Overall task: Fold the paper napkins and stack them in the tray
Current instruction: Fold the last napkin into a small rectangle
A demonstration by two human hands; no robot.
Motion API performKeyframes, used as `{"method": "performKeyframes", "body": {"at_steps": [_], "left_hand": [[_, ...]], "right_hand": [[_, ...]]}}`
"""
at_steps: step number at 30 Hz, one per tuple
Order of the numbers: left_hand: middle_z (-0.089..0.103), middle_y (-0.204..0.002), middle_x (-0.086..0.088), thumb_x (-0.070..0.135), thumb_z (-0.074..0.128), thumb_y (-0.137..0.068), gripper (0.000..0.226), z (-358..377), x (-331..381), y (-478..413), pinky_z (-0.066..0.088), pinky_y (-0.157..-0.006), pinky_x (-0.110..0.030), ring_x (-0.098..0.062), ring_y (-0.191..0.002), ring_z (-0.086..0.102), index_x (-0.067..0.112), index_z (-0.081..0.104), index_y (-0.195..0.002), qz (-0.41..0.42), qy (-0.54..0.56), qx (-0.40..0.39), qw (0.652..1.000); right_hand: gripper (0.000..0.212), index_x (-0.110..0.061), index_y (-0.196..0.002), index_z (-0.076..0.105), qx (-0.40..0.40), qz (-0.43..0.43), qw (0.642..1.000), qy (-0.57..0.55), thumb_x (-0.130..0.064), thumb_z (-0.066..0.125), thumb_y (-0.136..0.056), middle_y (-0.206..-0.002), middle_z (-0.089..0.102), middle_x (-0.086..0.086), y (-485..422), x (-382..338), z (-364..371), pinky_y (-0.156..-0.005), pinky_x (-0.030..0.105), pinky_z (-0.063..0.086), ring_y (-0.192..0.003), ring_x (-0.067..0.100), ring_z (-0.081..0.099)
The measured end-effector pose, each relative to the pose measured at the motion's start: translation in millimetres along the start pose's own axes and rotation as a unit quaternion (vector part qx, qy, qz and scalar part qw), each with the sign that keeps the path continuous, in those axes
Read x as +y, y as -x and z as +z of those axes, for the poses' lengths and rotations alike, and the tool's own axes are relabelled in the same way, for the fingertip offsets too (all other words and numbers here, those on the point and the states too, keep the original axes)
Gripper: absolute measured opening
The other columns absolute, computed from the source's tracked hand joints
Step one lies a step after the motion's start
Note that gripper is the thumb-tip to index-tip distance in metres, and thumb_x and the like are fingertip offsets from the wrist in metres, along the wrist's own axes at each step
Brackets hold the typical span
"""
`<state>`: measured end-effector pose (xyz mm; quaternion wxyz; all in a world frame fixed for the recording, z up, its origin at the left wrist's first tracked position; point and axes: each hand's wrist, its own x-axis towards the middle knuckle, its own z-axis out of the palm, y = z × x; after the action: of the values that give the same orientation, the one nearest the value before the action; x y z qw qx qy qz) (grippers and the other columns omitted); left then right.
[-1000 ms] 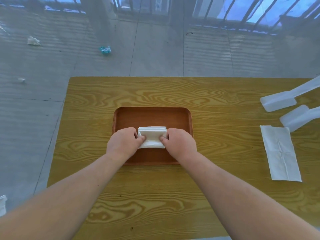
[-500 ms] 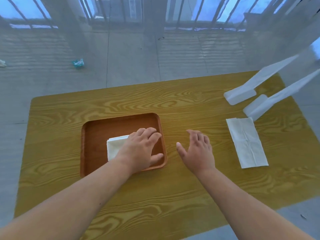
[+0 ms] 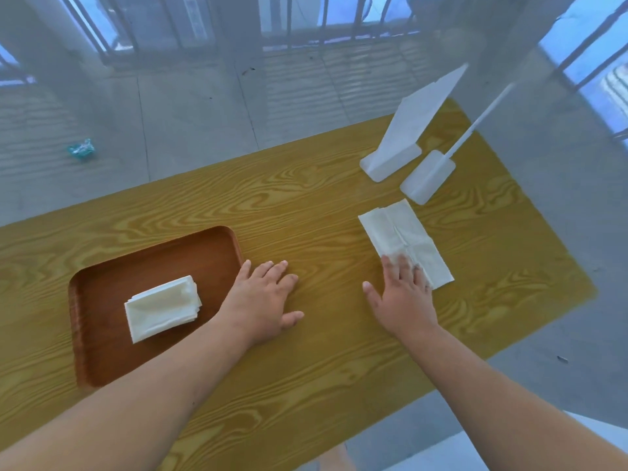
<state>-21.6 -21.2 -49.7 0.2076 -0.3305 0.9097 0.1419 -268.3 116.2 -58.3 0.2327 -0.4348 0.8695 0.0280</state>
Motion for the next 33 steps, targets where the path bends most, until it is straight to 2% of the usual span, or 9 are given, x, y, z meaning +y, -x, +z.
{"method": "performKeyframes", "body": {"at_steps": [5, 10, 14, 20, 24, 29, 33], "left_hand": [[0.009, -0.176, -0.002, 0.069, 0.047, -0.097, 0.083, -1.4, 3.6, -0.5, 0.006, -0.13, -0.049, -0.023, -0.161, 0.009, 0.028, 0.02, -0.164, 0.031, 0.012, 0.051, 0.998], [0.032, -0.169, -0.001, 0.062, 0.056, -0.096, 0.072, 3.6, -0.4, 3.0, 0.022, -0.126, -0.043, -0.021, -0.154, 0.029, 0.027, 0.039, -0.156, 0.058, 0.008, 0.058, 0.997], [0.042, -0.162, 0.001, 0.06, 0.055, -0.098, 0.059, 9.9, -5.2, 10.5, 0.039, -0.115, -0.039, -0.02, -0.144, 0.042, 0.028, 0.051, -0.147, 0.063, -0.026, 0.045, 0.997], [0.046, -0.159, -0.001, 0.053, 0.048, -0.103, 0.049, 12.5, -4.2, 16.7, 0.041, -0.113, -0.038, -0.021, -0.14, 0.046, 0.025, 0.055, -0.143, 0.066, -0.046, 0.064, 0.995], [0.046, -0.158, -0.001, 0.051, 0.046, -0.103, 0.045, 12.1, -3.5, 18.1, 0.039, -0.113, -0.039, -0.022, -0.139, 0.047, 0.025, 0.058, -0.138, 0.066, -0.05, 0.071, 0.994], [0.05, -0.156, -0.001, 0.045, 0.044, -0.105, 0.038, 9.5, -2.7, 19.6, 0.039, -0.114, -0.04, -0.022, -0.137, 0.049, 0.025, 0.064, -0.13, 0.068, -0.048, 0.083, 0.993], [0.055, -0.151, 0.003, 0.044, 0.045, -0.105, 0.035, 5.0, -4.6, 20.7, 0.037, -0.116, -0.039, -0.019, -0.138, 0.048, 0.027, 0.068, -0.124, 0.068, -0.012, 0.088, 0.994]], "right_hand": [[0.066, -0.027, -0.163, 0.022, -0.013, -0.148, 0.989, -0.022, -0.056, 0.035, -0.105, -0.173, 0.018, 0.0, 17.0, -17.0, 7.0, -0.128, 0.051, 0.014, -0.159, 0.03, 0.012], [0.052, -0.026, -0.155, 0.046, -0.031, -0.278, 0.96, 0.0, -0.033, 0.046, -0.103, -0.159, 0.048, -0.004, 31.8, -38.7, 14.9, -0.125, 0.045, 0.025, -0.152, 0.024, 0.035], [0.05, -0.025, -0.149, 0.051, -0.016, -0.285, 0.958, -0.001, -0.034, 0.053, -0.1, -0.148, 0.057, -0.005, 34.0, -44.6, 17.7, -0.118, 0.04, 0.035, -0.141, 0.021, 0.045], [0.052, -0.024, -0.144, 0.055, 0.013, -0.251, 0.967, 0.026, -0.046, 0.056, -0.097, -0.137, 0.054, -0.004, 30.5, -39.8, 19.5, -0.115, 0.04, 0.038, -0.131, 0.021, 0.048], [0.052, -0.024, -0.14, 0.057, 0.025, -0.262, 0.964, 0.038, -0.049, 0.06, -0.094, -0.134, 0.055, -0.003, 29.4, -38.1, 19.1, -0.112, 0.04, 0.042, -0.127, 0.021, 0.049], [0.023, -0.025, -0.114, 0.067, 0.046, -0.283, 0.956, 0.052, -0.039, 0.058, -0.098, -0.125, 0.058, -0.001, 29.0, -37.7, 19.1, -0.106, 0.04, 0.045, -0.12, 0.023, 0.052], [0.018, -0.022, -0.105, 0.07, 0.062, -0.298, 0.951, 0.056, -0.029, 0.053, -0.101, -0.117, 0.061, -0.002, 29.4, -37.2, 19.3, -0.103, 0.039, 0.047, -0.116, 0.022, 0.053]]}}
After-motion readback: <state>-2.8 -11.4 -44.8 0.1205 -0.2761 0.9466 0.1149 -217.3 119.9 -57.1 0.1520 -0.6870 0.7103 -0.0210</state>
